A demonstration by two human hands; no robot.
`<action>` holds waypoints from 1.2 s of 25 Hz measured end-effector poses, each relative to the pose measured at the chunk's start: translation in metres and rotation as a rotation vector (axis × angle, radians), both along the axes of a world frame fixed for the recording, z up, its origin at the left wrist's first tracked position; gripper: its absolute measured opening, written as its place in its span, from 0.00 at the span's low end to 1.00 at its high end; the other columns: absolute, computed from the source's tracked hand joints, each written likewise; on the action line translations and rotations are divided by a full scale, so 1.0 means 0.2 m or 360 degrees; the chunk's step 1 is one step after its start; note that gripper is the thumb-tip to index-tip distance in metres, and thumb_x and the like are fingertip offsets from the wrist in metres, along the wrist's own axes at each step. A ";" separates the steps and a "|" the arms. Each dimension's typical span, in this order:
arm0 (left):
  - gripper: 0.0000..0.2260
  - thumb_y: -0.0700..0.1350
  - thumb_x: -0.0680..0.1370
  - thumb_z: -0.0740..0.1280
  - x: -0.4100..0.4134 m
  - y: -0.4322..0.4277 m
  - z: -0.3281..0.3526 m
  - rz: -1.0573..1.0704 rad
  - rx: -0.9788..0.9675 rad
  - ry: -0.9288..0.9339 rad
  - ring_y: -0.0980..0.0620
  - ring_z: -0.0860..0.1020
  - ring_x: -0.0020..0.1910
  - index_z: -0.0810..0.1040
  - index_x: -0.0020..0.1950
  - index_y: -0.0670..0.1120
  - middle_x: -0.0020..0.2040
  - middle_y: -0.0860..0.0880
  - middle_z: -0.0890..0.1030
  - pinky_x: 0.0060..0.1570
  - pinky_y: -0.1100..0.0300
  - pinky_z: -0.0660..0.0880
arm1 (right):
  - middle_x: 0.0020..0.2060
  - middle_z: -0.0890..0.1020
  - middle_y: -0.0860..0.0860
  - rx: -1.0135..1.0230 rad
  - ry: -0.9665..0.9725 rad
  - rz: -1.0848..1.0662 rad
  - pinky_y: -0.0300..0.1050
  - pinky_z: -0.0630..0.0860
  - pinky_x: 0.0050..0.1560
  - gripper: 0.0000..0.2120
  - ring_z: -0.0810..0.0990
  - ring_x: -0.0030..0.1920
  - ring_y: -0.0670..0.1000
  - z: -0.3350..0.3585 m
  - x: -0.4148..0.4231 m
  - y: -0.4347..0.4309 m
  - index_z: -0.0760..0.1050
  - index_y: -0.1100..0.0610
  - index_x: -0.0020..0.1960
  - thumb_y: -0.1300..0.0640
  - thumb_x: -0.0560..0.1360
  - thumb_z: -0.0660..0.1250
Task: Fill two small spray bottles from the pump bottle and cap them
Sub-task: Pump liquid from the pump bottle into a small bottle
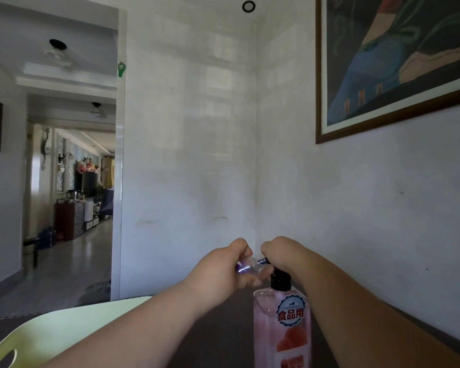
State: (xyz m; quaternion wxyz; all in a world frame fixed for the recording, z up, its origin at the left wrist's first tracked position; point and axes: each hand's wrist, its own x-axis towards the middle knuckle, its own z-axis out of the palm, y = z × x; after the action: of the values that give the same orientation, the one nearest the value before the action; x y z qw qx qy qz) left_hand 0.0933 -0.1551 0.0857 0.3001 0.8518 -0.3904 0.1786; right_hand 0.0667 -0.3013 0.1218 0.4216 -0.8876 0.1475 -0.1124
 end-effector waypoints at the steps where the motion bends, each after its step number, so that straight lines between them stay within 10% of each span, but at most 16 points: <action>1: 0.18 0.52 0.69 0.73 0.00 0.00 0.00 -0.0004 -0.0004 0.0005 0.47 0.76 0.44 0.68 0.51 0.50 0.51 0.50 0.80 0.46 0.58 0.73 | 0.39 0.78 0.56 -0.0005 -0.0017 0.0007 0.47 0.80 0.50 0.10 0.82 0.43 0.57 0.01 0.02 -0.01 0.69 0.57 0.37 0.61 0.78 0.58; 6: 0.18 0.51 0.69 0.74 -0.01 0.01 0.03 -0.0016 -0.0073 0.0038 0.48 0.74 0.41 0.69 0.51 0.48 0.50 0.47 0.81 0.44 0.58 0.73 | 0.23 0.79 0.55 0.0036 0.0059 -0.0022 0.41 0.68 0.33 0.11 0.74 0.23 0.51 0.07 -0.01 0.01 0.73 0.62 0.42 0.60 0.76 0.54; 11: 0.18 0.50 0.69 0.73 0.00 -0.01 0.02 -0.0016 -0.0082 0.0043 0.46 0.76 0.43 0.69 0.52 0.48 0.49 0.48 0.80 0.45 0.57 0.74 | 0.36 0.75 0.54 -0.0179 0.0018 -0.0008 0.44 0.78 0.44 0.14 0.77 0.38 0.53 0.05 0.00 0.01 0.67 0.57 0.34 0.62 0.79 0.56; 14: 0.17 0.51 0.70 0.73 0.00 -0.02 -0.01 -0.0002 -0.0039 0.0015 0.50 0.72 0.39 0.69 0.52 0.48 0.44 0.51 0.77 0.39 0.62 0.69 | 0.28 0.76 0.51 -0.0238 0.0142 -0.0041 0.39 0.68 0.33 0.16 0.72 0.29 0.48 0.02 -0.01 0.02 0.68 0.58 0.33 0.61 0.79 0.55; 18: 0.18 0.50 0.70 0.73 0.01 -0.03 -0.03 -0.0004 -0.0058 0.0018 0.50 0.74 0.41 0.69 0.53 0.48 0.49 0.48 0.80 0.43 0.61 0.71 | 0.20 0.77 0.51 -0.0053 0.0091 -0.0013 0.44 0.77 0.44 0.15 0.73 0.31 0.49 0.00 0.00 0.00 0.66 0.57 0.34 0.62 0.79 0.55; 23: 0.19 0.51 0.69 0.73 0.00 -0.02 -0.02 0.0001 -0.0035 0.0001 0.48 0.75 0.43 0.69 0.53 0.48 0.50 0.47 0.80 0.44 0.59 0.72 | 0.37 0.74 0.56 0.0001 -0.0007 -0.0015 0.51 0.79 0.58 0.13 0.77 0.38 0.54 0.00 0.02 0.00 0.66 0.56 0.35 0.61 0.78 0.57; 30: 0.18 0.51 0.69 0.74 -0.01 -0.01 0.03 -0.0021 -0.0085 0.0004 0.51 0.72 0.39 0.69 0.52 0.48 0.48 0.48 0.80 0.39 0.64 0.70 | 0.31 0.78 0.57 0.0119 -0.0081 -0.0009 0.46 0.80 0.43 0.13 0.78 0.31 0.55 0.05 0.03 -0.01 0.70 0.60 0.35 0.60 0.78 0.59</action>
State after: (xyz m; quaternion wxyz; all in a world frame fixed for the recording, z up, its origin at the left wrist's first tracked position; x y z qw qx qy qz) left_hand 0.0916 -0.1564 0.0920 0.3244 0.8411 -0.3908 0.1860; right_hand 0.0724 -0.3042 0.1308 0.4576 -0.8677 0.1434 -0.1306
